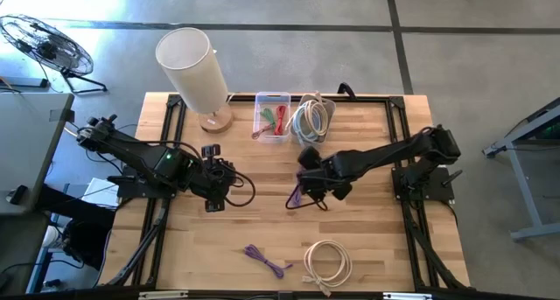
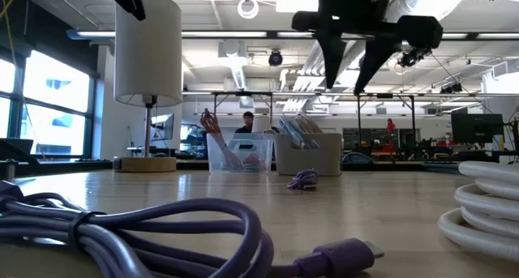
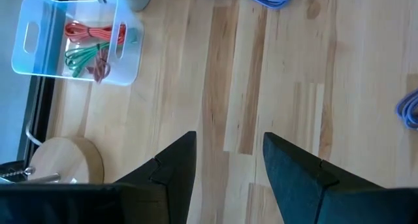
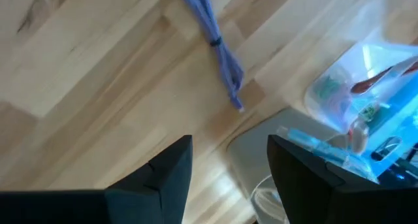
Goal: Pick & Place USB Port
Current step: Put the top violet charger cable into the transparent bin
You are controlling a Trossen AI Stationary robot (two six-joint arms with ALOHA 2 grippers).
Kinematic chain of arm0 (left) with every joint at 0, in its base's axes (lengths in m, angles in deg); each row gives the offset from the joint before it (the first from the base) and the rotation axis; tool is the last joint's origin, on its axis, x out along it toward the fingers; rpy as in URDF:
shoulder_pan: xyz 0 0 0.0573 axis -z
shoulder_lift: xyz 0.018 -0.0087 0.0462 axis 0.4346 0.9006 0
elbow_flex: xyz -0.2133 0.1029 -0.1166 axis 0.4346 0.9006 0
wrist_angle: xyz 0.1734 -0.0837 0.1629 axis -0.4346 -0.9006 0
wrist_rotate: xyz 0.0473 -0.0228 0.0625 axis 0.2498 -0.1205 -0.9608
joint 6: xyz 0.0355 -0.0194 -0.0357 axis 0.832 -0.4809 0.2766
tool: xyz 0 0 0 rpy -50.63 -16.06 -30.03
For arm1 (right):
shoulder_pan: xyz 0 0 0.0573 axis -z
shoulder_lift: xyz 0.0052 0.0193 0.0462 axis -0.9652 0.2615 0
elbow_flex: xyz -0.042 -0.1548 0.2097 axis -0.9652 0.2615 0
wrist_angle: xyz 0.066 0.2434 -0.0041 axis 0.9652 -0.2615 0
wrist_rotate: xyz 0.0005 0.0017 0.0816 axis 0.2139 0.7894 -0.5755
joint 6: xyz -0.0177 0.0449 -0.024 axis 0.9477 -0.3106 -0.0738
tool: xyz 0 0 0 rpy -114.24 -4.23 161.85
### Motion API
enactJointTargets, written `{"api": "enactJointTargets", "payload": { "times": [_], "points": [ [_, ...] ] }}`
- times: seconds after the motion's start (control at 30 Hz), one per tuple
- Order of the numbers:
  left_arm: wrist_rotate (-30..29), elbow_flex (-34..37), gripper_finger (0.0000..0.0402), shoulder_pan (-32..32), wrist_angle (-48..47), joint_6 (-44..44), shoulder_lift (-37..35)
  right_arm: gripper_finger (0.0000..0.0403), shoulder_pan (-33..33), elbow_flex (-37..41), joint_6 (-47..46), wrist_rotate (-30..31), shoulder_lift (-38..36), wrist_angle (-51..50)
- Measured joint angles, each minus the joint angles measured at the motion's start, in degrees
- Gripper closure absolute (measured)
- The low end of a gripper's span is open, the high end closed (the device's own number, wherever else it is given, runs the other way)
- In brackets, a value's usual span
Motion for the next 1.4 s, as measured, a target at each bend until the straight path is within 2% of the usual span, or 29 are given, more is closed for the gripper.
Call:
{"api": "enactJointTargets", "payload": {
  "times": [0.1, 0.3, 0.5, 0.8, 1.17, 1.4],
  "points": [
    [0.0, 0.0, 0.0229, 0.0, 0.0, 0.0, 0.0, 0.0211, -0.1, 0.0, -0.3, -0.4, 0.4, 2.4],
    [0.0, 0.0, 0.0229, 0.0, 0.0, -0.8, 0.0, 0.0210, -0.1, 0.0, 0.7, -6.8, 0.4, 9.2],
    [0.2, 0.0, 0.0229, 0.0, 0.1, -1.4, 0.0, 0.0210, 0.0, -0.1, 4.8, -13.2, 3.6, 9.9],
    [1.3, 0.0, 0.0229, 0.0, 0.1, -2.6, 0.0, 0.0210, 0.4, -0.1, 12.5, -15.4, 7.3, 11.7],
    [3.1, 0.0, 0.0229, 0.0, 0.2, -4.5, 0.0, 0.0210, 4.8, 0.0, 12.5, -18.0, 11.9, 17.2],
    [3.2, 0.0, 0.0229, 0.0, 0.1, -5.2, 0.0, 0.0210, 6.9, 0.0, 11.9, -21.0, 12.4, 17.3]
  ]
}}
